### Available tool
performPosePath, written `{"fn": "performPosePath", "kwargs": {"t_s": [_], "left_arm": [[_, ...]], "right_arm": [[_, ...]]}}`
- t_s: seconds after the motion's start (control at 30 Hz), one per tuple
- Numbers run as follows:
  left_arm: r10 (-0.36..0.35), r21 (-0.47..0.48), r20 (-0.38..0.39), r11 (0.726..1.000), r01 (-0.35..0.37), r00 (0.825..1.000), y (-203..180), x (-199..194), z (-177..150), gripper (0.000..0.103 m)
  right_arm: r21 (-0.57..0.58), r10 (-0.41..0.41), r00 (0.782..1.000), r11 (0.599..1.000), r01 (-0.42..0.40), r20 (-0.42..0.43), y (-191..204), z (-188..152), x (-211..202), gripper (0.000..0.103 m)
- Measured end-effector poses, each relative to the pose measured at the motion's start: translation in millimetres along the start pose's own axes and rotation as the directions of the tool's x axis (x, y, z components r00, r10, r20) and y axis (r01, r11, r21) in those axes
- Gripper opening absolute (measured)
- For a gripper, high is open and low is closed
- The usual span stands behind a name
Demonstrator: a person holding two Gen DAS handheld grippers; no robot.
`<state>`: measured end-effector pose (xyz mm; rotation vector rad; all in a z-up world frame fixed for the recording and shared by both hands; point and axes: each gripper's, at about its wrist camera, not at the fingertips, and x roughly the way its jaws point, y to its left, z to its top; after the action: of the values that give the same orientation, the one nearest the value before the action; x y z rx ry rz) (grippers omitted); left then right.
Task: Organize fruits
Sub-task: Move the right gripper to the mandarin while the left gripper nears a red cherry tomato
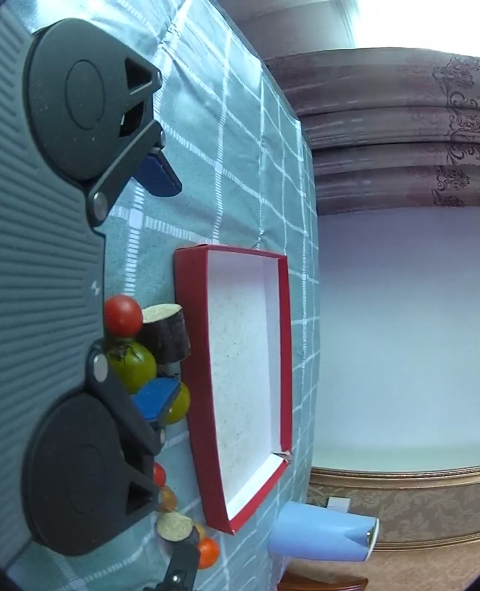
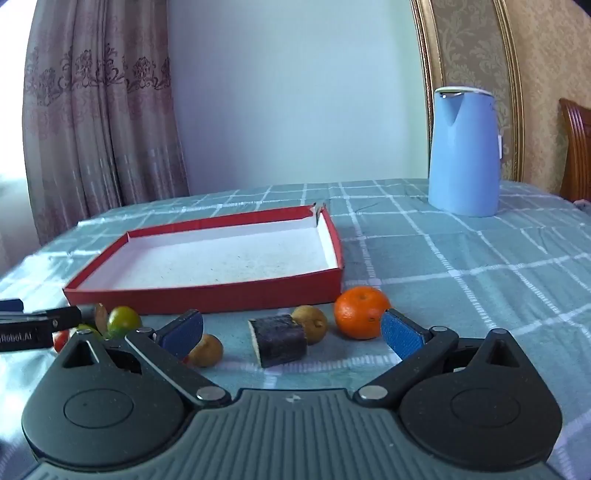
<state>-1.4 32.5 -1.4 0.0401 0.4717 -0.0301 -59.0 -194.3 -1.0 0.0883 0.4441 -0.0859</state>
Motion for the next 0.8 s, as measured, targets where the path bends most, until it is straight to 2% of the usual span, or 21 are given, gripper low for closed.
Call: {"fn": "performPosePath", "kwargs": {"t_s": [0.07,0.43,0.5,0.67,0.8], "left_arm": [[-0.01,-0.004,-0.005,1.0,0.01,1.0,1,2,-1,0.103],[-0.048,-0.011,-0.016,0.999,0.048,0.999,4,6,-5,0.103],[-0.045,-0.025,-0.018,0.999,0.044,0.999,6,7,-5,0.103],[-0.054,-0.06,-0.028,0.997,0.052,0.998,12,9,-5,0.103],[-0.059,-0.079,-0.034,0.995,0.056,0.998,14,10,-5,0.103]], "right_arm": [[-0.008,0.007,1.0,1.0,-0.007,-0.005,-5,-3,-3,0.103],[0.003,-0.084,0.996,0.996,0.084,-0.019,-33,-2,-2,0.103],[0.002,-0.121,0.993,0.993,0.121,-0.015,-36,1,2,0.103],[0.011,-0.149,0.988,0.989,0.149,-0.039,-47,7,11,0.103],[-0.032,-0.199,0.979,0.98,0.197,-0.041,-44,10,17,0.103]]}}
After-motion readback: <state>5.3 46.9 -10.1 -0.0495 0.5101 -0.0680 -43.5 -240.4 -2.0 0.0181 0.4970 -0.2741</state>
